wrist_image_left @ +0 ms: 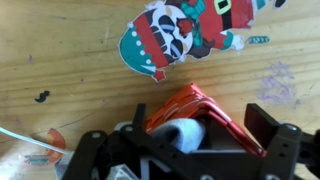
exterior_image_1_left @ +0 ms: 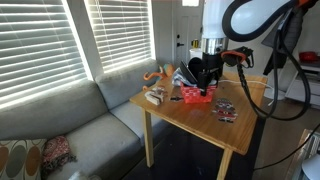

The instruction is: Move the red basket forward

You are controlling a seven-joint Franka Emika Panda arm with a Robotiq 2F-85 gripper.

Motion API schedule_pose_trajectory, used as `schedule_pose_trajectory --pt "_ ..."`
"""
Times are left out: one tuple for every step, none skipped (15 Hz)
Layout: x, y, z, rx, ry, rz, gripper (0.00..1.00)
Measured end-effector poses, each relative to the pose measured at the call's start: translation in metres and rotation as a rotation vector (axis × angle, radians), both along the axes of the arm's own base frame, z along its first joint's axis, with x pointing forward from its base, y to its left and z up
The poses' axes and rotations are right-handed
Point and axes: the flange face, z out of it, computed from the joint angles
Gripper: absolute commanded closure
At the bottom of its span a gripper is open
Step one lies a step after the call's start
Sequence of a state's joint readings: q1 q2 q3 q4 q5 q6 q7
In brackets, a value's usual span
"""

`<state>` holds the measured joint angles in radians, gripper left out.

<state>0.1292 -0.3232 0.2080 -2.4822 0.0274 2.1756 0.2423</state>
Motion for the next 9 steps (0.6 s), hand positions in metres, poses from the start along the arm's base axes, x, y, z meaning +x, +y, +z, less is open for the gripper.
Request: schedule_pose_trajectory --pt "0.002 -0.001 -0.001 0.017 -0.021 0.008 0.00" --pt "0.004 -0.003 -0.001 0.034 -0.043 0.013 0.00" --pt "0.006 -0.004 -0.002 0.048 -0.069 0.017 0.00" --pt "0.008 -0.004 -0.002 0.058 -0.096 0.019 0.00" --pt "0.010 -0.005 -0.003 0.067 -0.122 0.019 0.00" --pt "0.012 -0.005 -0.003 0.075 -0.145 0.019 0.00" --pt "0.015 -0.006 -0.004 0.082 -0.166 0.019 0.00" --pt "0.017 -0.006 -0.005 0.089 -0.185 0.018 0.00" --pt "0.020 -0.006 -0.006 0.096 -0.202 0.017 0.00"
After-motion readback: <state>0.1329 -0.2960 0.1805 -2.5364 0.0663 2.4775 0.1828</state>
